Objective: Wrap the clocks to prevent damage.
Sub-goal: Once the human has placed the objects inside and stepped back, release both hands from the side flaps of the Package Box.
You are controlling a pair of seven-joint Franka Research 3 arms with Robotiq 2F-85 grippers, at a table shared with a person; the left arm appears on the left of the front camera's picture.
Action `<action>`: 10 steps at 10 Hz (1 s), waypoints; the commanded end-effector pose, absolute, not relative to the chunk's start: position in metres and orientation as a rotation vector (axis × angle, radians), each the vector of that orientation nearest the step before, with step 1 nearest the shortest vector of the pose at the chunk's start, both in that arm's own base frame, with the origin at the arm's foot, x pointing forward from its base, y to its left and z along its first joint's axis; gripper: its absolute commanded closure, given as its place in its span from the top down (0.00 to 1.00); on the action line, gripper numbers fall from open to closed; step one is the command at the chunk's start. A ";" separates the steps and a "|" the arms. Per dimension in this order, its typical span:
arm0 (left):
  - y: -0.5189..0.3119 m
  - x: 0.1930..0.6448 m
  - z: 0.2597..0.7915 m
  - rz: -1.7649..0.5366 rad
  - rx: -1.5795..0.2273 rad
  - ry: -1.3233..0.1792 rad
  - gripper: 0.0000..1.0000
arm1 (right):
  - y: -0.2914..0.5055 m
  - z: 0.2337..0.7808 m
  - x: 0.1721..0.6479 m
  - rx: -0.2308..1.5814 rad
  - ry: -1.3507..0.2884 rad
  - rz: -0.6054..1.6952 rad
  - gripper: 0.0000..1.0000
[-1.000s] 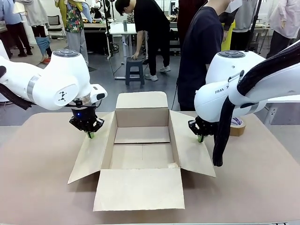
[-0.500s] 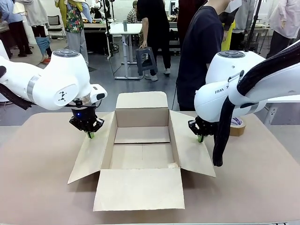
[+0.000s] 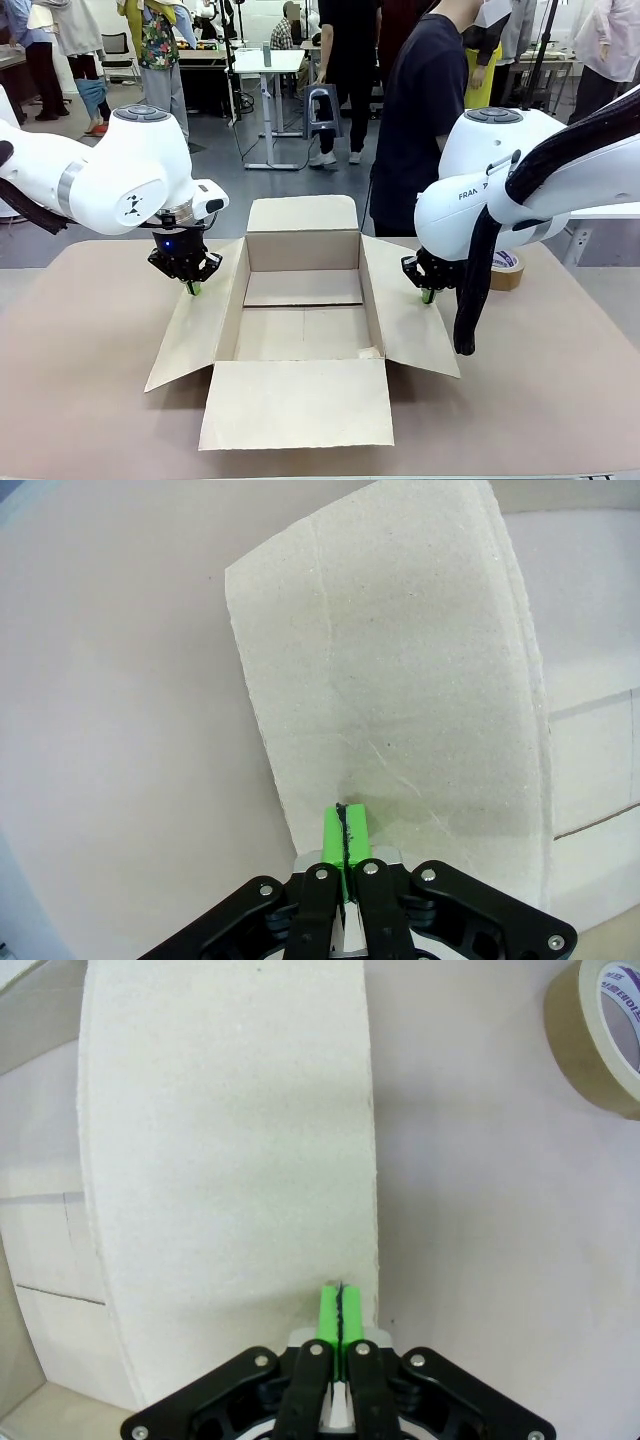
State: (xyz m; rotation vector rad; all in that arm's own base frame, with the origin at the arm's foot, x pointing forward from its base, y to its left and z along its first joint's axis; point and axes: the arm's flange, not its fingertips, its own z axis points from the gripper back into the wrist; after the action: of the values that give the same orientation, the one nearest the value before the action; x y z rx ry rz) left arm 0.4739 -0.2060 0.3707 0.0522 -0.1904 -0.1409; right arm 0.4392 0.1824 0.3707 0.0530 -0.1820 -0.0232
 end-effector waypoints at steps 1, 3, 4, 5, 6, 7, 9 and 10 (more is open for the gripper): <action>-0.206 0.473 0.371 -0.149 0.067 -0.189 0.00 | 0.183 0.368 0.439 0.038 -0.183 -0.033 0.01; -0.206 0.473 0.371 -0.149 0.067 -0.189 0.00 | 0.183 0.368 0.439 0.038 -0.183 -0.033 0.01; -0.206 0.473 0.371 -0.149 0.067 -0.189 0.00 | 0.183 0.368 0.439 0.038 -0.183 -0.033 0.01; -0.206 0.473 0.371 -0.149 0.067 -0.189 0.00 | 0.183 0.368 0.439 0.038 -0.183 -0.033 0.01; -0.206 0.473 0.371 -0.149 0.067 -0.189 0.00 | 0.183 0.368 0.439 0.038 -0.183 -0.033 0.01; -0.206 0.473 0.371 -0.149 0.067 -0.189 0.00 | 0.183 0.368 0.439 0.038 -0.183 -0.033 0.01; -0.206 0.473 0.371 -0.149 0.067 -0.189 0.00 | 0.183 0.368 0.439 0.038 -0.183 -0.033 0.01; -0.206 0.473 0.371 -0.149 0.067 -0.189 0.00 | 0.183 0.368 0.439 0.038 -0.183 -0.033 0.01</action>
State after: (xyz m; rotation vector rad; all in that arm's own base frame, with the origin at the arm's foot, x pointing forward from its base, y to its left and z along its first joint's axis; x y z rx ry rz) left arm 0.4739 -0.2060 0.3707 0.0522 -0.1904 -0.1409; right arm 0.4392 0.1824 0.3707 0.0530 -0.1820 -0.0232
